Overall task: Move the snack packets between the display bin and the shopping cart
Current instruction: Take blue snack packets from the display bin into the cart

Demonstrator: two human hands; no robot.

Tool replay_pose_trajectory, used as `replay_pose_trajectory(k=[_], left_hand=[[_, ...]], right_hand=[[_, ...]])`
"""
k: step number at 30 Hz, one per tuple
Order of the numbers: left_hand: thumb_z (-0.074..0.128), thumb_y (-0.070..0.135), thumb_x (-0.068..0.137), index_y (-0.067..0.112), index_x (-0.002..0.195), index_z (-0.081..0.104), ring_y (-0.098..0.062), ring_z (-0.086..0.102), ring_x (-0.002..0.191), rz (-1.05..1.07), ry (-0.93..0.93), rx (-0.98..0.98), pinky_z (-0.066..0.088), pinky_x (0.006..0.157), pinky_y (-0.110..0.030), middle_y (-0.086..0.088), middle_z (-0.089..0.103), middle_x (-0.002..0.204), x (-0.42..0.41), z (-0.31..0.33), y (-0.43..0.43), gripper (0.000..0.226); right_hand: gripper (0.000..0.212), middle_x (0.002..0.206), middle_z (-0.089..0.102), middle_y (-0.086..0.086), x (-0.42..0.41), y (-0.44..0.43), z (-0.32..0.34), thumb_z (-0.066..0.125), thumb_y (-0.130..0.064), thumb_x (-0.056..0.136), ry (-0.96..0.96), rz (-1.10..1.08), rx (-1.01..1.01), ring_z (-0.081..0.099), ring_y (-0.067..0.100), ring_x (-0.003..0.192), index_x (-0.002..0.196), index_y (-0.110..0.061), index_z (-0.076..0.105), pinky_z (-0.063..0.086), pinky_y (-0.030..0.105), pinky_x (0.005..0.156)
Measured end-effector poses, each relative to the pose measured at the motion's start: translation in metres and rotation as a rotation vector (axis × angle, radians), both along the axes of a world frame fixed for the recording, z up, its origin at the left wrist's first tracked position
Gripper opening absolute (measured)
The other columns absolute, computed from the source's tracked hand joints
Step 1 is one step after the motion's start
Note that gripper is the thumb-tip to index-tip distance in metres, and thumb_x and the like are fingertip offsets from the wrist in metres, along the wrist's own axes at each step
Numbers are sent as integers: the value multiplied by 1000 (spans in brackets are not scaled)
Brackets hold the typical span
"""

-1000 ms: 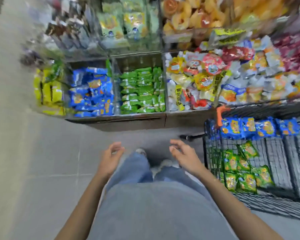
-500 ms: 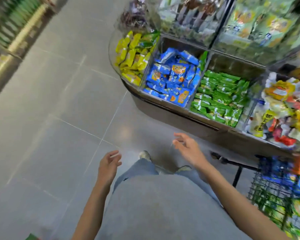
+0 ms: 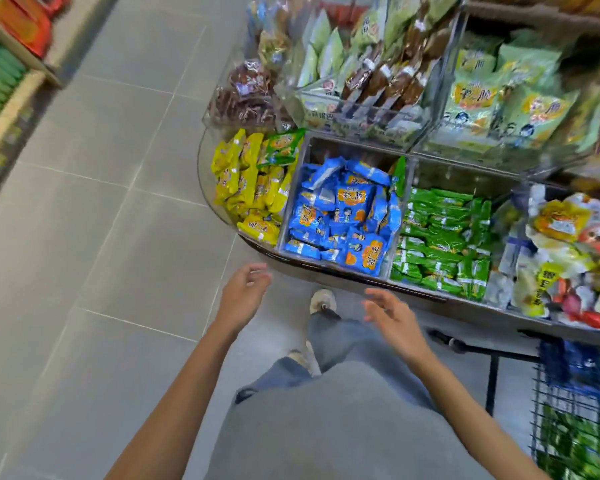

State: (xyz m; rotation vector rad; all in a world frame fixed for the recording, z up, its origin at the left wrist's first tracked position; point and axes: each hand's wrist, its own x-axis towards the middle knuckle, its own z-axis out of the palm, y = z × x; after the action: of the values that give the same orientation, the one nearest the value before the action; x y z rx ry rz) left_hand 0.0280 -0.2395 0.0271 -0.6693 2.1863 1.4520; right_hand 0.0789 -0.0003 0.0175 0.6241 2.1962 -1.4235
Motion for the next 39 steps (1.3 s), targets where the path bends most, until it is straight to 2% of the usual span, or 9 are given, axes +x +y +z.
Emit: replay_pose_trajectory(k=[4, 8, 12, 18, 21, 25, 31, 35, 39], left_hand=[[57, 17, 92, 24, 101, 57, -21, 61, 91, -36, 44, 12, 41, 68, -20, 0, 61, 92, -54, 3, 24, 11], [58, 15, 91, 25, 100, 57, -19, 61, 90, -43, 40, 36, 42, 73, -22, 0, 65, 95, -91, -3, 43, 14], [61, 17, 90, 26, 99, 57, -9, 59, 81, -55, -14, 3, 40, 65, -8, 7, 62, 88, -103, -16, 50, 14], [60, 16, 90, 22, 102, 56, -25, 61, 90, -107, -173, -33, 42, 78, -27, -10, 64, 100, -97, -44, 49, 13], [61, 18, 90, 22, 105, 55, -24, 61, 91, -136, -194, -54, 44, 80, -29, -8, 64, 100, -97, -50, 48, 16], [62, 19, 89, 21, 112, 55, -13, 58, 81, -200, -169, -95, 40, 67, -12, 4, 63, 93, -100, -51, 47, 24], [62, 17, 88, 21, 109, 57, -2, 57, 78, -211, -145, -108, 40, 68, -12, 18, 58, 84, -108, -48, 44, 22], [59, 19, 90, 20, 116, 56, -14, 58, 89, -237, -152, -99, 39, 75, -22, 7, 61, 95, -114, -44, 43, 26], [58, 22, 91, 22, 118, 55, -10, 58, 88, -257, -132, -95, 38, 70, -17, 8, 60, 99, -116, -42, 41, 27]], right_hand=[[27, 103, 62, 6, -63, 4, -9, 53, -13, 93, 7, -48, 29, 61, 28, 97, 119, -7, 57, 46, 38, 91], [36, 124, 57, 15, -110, 7, -36, 54, -17, 92, -74, -152, 170, 54, 33, 112, 124, -1, 52, 41, 39, 96], [53, 138, 41, 24, -120, 1, -60, 58, -22, 91, -204, -243, 273, 35, 37, 128, 133, 6, 43, 29, 37, 105], [70, 137, 41, 21, -130, -12, -79, 70, -15, 81, -272, -524, 292, 32, 32, 129, 138, 5, 33, 31, 32, 98], [76, 135, 40, 21, -132, -24, -85, 73, -12, 77, -310, -672, 255, 36, 31, 127, 139, 2, 31, 35, 38, 99], [77, 133, 49, 17, -136, -34, -100, 78, -17, 72, -347, -760, 226, 46, 32, 123, 135, -4, 36, 39, 39, 99], [31, 104, 65, 10, -138, -27, -116, 69, -23, 79, -485, -560, 224, 60, 29, 101, 106, -10, 60, 48, 33, 84], [23, 81, 52, 5, -138, -25, -120, 68, -27, 82, -493, -519, 173, 51, 25, 82, 84, -12, 50, 39, 26, 63], [46, 96, 46, 4, -151, -33, -111, 74, -26, 78, -526, -710, 53, 46, 23, 84, 111, -8, 47, 38, 29, 73]])
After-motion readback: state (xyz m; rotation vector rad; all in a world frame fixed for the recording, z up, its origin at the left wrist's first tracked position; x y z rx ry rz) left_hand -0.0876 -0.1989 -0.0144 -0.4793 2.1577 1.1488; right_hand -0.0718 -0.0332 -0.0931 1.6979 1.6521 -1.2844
